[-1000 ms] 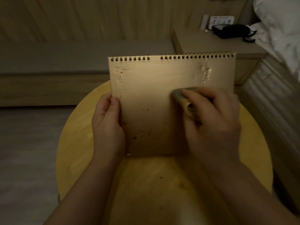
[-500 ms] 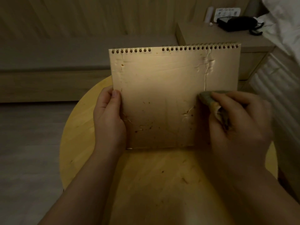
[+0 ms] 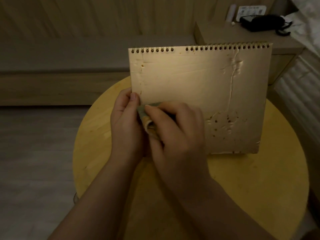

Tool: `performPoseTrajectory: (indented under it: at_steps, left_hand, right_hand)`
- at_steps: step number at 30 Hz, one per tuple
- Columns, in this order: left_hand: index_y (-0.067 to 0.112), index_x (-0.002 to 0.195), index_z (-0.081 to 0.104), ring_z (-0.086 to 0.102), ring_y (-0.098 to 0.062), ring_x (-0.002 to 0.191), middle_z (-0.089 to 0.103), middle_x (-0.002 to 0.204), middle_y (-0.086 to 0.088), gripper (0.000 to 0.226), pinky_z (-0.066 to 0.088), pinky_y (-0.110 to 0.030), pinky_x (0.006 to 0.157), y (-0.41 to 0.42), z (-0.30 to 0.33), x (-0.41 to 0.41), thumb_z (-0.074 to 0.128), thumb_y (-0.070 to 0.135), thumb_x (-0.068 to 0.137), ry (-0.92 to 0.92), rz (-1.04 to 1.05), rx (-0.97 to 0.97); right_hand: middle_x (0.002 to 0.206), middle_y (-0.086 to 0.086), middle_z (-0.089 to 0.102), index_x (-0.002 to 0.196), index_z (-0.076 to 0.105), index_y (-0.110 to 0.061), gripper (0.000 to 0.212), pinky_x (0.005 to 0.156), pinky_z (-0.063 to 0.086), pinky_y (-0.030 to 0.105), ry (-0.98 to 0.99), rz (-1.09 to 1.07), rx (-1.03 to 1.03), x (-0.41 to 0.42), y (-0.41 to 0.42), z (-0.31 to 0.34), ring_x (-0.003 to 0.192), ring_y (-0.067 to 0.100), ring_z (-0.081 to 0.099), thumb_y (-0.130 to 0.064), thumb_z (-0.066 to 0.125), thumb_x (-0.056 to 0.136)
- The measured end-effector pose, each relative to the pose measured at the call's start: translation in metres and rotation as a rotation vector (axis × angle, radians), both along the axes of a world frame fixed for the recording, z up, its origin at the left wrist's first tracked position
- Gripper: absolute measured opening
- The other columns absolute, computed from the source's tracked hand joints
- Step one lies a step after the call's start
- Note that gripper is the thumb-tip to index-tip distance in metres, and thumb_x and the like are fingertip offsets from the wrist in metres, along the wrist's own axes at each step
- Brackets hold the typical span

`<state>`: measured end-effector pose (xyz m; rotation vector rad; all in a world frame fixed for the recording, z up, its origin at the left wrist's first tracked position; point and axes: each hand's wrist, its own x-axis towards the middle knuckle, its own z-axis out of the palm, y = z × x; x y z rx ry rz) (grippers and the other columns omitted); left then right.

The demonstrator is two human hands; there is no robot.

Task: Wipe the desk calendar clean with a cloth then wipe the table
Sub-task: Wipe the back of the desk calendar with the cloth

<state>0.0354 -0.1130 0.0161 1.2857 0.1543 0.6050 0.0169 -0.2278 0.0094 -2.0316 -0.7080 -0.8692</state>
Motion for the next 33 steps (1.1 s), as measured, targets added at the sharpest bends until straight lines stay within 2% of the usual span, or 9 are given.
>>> performPoseTrajectory:
  at_steps: [4,6,12,14,20,23,26,31,33]
  left_hand:
    - [0.012,0.107,0.065,0.072,-0.004,0.077,0.077,0.084,0.009,0.028,0.055,-0.018,0.065,0.001,0.000,0.000,0.037,0.008,0.112,-0.011,-0.017,-0.006]
    - [0.012,0.108,0.067,0.072,-0.008,0.080,0.077,0.089,0.005,0.029,0.056,-0.021,0.067,0.002,-0.002,0.001,0.039,0.011,0.112,0.000,-0.009,-0.015]
    - [0.037,0.098,0.076,0.069,-0.003,0.087,0.076,0.096,0.012,0.035,0.052,-0.016,0.069,0.004,-0.007,0.003,0.045,0.023,0.108,0.048,0.096,0.136]
    - [0.043,0.097,0.076,0.067,-0.001,0.091,0.076,0.098,0.016,0.037,0.050,-0.014,0.072,0.004,-0.007,0.002,0.045,0.026,0.108,0.057,0.116,0.169]
    - [0.030,0.105,0.072,0.067,0.003,0.086,0.076,0.094,0.019,0.031,0.050,-0.011,0.070,0.002,-0.004,0.002,0.043,0.021,0.109,0.062,0.121,0.142]
    - [0.030,0.102,0.072,0.065,0.006,0.082,0.074,0.090,0.020,0.031,0.049,-0.010,0.067,0.002,-0.004,0.002,0.043,0.022,0.109,0.071,0.137,0.138]
    - [0.035,0.098,0.074,0.065,0.004,0.083,0.074,0.090,0.019,0.034,0.049,-0.011,0.067,0.002,-0.004,0.003,0.044,0.024,0.108,0.070,0.133,0.134]
    - [0.042,0.095,0.076,0.065,0.001,0.085,0.073,0.093,0.016,0.034,0.049,-0.013,0.069,0.005,-0.005,0.005,0.046,0.029,0.106,0.070,0.140,0.139]
    - [0.044,0.093,0.076,0.064,0.003,0.084,0.073,0.092,0.018,0.036,0.048,-0.011,0.068,0.005,-0.005,0.006,0.046,0.028,0.106,0.068,0.149,0.151]
  right_hand:
    - [0.113,0.015,0.071,0.122,0.076,-0.004,0.024,0.087,0.052,0.039,0.015,-0.020,0.021,0.001,0.003,0.001,0.100,0.033,0.062,-0.007,0.069,0.099]
    - [0.113,0.016,0.070,0.121,0.075,-0.004,0.026,0.091,0.048,0.034,0.020,-0.038,-0.005,0.004,-0.008,0.002,0.099,0.035,0.061,-0.003,0.069,0.096]
    - [0.113,0.017,0.066,0.124,0.074,-0.001,0.033,0.097,0.033,0.018,0.041,-0.096,-0.109,0.016,-0.058,0.002,0.102,0.036,0.060,0.000,0.074,0.091]
    - [0.113,0.016,0.066,0.123,0.074,-0.002,0.029,0.093,0.036,0.022,0.025,-0.133,-0.126,0.021,-0.078,0.000,0.102,0.035,0.060,-0.006,0.070,0.094]
    - [0.115,0.017,0.065,0.125,0.073,-0.004,0.031,0.093,0.038,0.031,-0.005,-0.272,-0.155,0.038,-0.134,-0.009,0.105,0.035,0.058,-0.010,0.067,0.094]
    - [0.117,0.013,0.063,0.126,0.073,-0.007,0.030,0.091,0.045,0.033,-0.022,-0.273,-0.096,0.038,-0.142,-0.012,0.105,0.035,0.061,-0.009,0.067,0.097]
    - [0.118,0.009,0.061,0.127,0.073,-0.010,0.030,0.082,0.053,0.044,-0.045,-0.290,-0.009,0.035,-0.150,-0.014,0.101,0.036,0.063,-0.011,0.067,0.097]
    - [0.117,0.006,0.059,0.124,0.074,-0.008,0.030,0.091,0.046,0.032,-0.029,-0.306,-0.057,0.029,-0.146,-0.021,0.105,0.033,0.060,-0.009,0.067,0.095]
    - [0.117,0.011,0.061,0.125,0.073,-0.007,0.032,0.091,0.045,0.033,-0.010,-0.304,-0.083,0.028,-0.142,-0.023,0.107,0.033,0.058,-0.008,0.068,0.094]
